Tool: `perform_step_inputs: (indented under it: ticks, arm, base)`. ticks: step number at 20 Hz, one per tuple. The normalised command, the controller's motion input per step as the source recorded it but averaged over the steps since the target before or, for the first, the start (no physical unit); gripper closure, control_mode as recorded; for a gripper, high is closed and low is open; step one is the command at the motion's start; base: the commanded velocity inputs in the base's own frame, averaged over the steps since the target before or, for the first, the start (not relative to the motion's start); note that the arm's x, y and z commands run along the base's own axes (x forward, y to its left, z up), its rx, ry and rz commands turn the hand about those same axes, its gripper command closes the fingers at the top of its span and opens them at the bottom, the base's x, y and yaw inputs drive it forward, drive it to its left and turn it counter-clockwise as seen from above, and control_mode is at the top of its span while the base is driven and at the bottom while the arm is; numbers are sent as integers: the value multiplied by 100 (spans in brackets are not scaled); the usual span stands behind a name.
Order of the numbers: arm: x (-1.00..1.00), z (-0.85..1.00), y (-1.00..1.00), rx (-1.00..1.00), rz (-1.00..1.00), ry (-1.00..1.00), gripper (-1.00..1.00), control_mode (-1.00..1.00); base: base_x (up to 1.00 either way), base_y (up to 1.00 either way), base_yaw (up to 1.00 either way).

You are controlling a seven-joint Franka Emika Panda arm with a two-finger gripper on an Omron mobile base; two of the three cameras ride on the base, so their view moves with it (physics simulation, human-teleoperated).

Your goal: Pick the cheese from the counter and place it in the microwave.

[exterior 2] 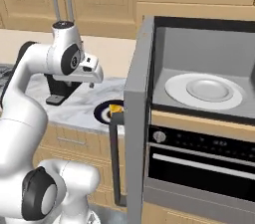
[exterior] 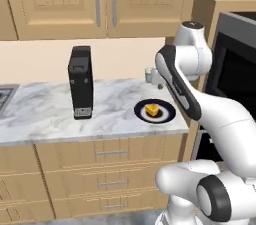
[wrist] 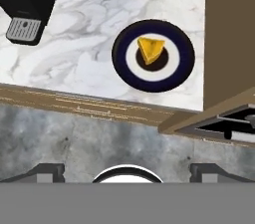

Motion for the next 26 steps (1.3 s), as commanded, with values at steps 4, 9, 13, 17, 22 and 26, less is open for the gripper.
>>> perform_step_inputs:
  ticks: [4, 9, 13, 17, 22, 26]
  arm:
    - [0, 0, 0, 0, 0, 0, -100, 100]
    - [0, 0, 0, 0, 0, 0, -100, 100]
    - [0, 0, 0, 0, 0, 0, -100, 100]
    - [0, 0, 0, 0, 0, 0, -100, 100]
    - [0, 0, 0, 0, 0, 0, -100, 100]
    - [0, 0, 0, 0, 0, 0, -100, 100]
  base:
    - [21, 62, -35]
    - [27, 49, -32]
    - [39, 17, -21]
    - [60, 0, -17]
    - [41, 4, -4]
    - [14, 14, 0]
